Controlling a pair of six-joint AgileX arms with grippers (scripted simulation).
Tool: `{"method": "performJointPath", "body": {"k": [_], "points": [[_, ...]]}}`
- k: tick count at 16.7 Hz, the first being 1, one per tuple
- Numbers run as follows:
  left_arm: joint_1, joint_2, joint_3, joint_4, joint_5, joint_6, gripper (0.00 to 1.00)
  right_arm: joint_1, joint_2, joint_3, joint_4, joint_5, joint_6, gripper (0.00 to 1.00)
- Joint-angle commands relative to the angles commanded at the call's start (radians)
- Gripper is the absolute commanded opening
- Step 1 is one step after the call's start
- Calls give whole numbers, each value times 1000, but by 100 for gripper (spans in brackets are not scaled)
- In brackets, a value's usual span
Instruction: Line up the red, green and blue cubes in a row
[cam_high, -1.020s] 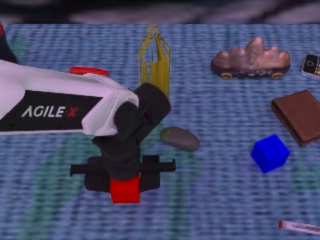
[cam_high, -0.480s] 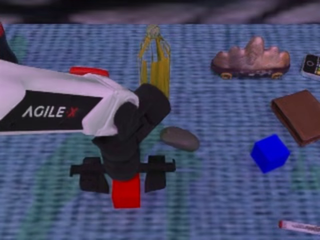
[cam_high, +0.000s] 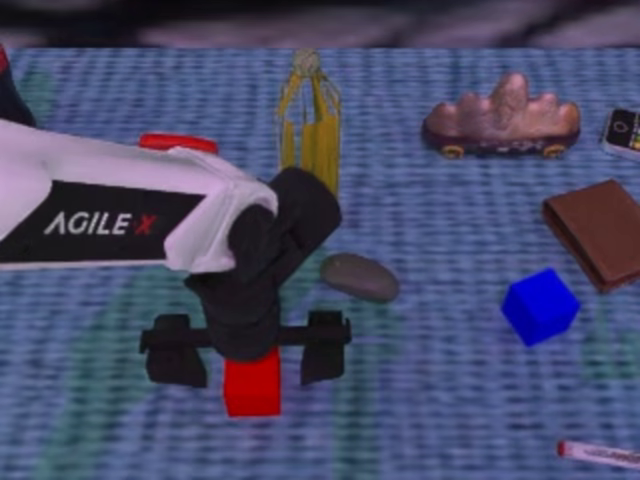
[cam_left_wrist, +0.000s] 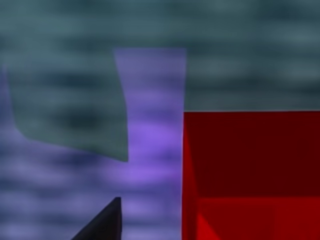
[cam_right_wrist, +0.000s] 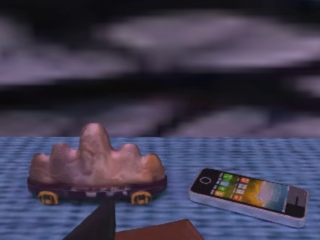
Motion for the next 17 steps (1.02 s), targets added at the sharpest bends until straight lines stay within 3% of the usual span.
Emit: {"method": "performJointPath", "body": {"k": [4, 10, 17], "points": [[4, -16, 29, -41, 0, -5, 100, 0, 0, 0, 0, 0, 0, 100], [14, -108, 145, -258, 0, -8, 100, 0, 0, 0, 0, 0, 0, 100], [14, -99, 167, -270, 0, 28, 100, 0, 0, 0, 0, 0, 0, 100]]}}
